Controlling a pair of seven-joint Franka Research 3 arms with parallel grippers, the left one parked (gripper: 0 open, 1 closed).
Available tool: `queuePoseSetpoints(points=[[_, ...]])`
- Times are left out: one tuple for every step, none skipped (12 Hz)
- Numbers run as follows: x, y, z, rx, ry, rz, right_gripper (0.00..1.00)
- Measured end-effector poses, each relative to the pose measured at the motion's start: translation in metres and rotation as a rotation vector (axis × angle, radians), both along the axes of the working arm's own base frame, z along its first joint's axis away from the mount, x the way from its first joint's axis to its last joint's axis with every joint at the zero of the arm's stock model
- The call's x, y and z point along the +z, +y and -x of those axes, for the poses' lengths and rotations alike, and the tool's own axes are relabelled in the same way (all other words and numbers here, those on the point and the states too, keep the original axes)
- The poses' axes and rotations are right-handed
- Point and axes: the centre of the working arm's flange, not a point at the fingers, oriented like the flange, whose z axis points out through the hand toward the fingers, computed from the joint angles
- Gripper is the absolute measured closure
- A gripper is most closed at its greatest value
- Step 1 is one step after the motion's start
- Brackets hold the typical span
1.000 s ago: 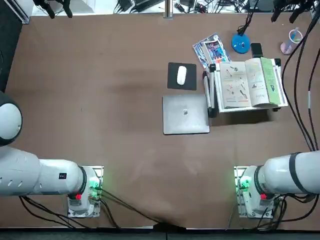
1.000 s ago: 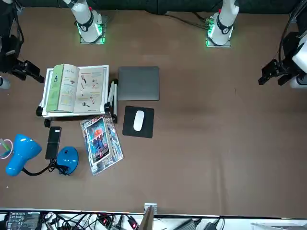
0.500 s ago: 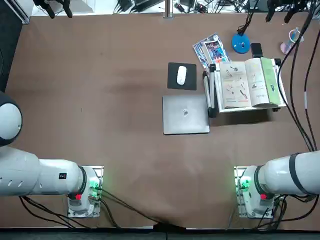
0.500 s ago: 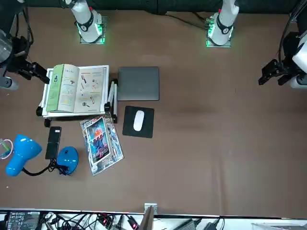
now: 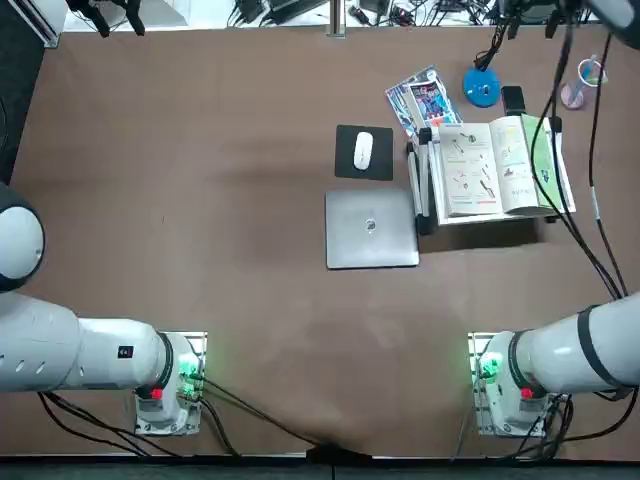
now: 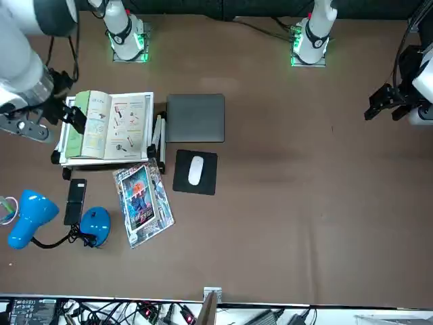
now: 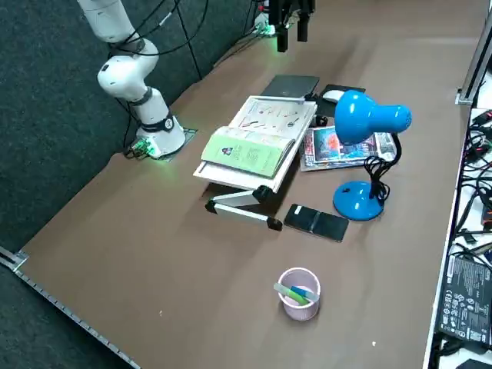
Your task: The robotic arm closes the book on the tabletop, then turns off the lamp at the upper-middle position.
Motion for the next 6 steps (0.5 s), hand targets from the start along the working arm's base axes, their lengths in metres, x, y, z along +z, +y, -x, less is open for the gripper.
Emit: queuePoseSetpoints(points=[[-0.005,0.008,-0.005,-0.011,-0.008,0.023,0.00],[-0.010,0.017,-0.010,-0.020,-0.016,0.050,0.00],[-0.014,0.025,-0.013,-0.021,-0.022,0.075,0.00],[-0.017,0.032,-0.016,-0.019,-0.027,0.096,0.00],[-0.021,0.040,-0.018,-0.012,-0.029,0.115,0.00],[-0.022,0.041,-0.018,-0.013,-0.030,0.118,0.00]])
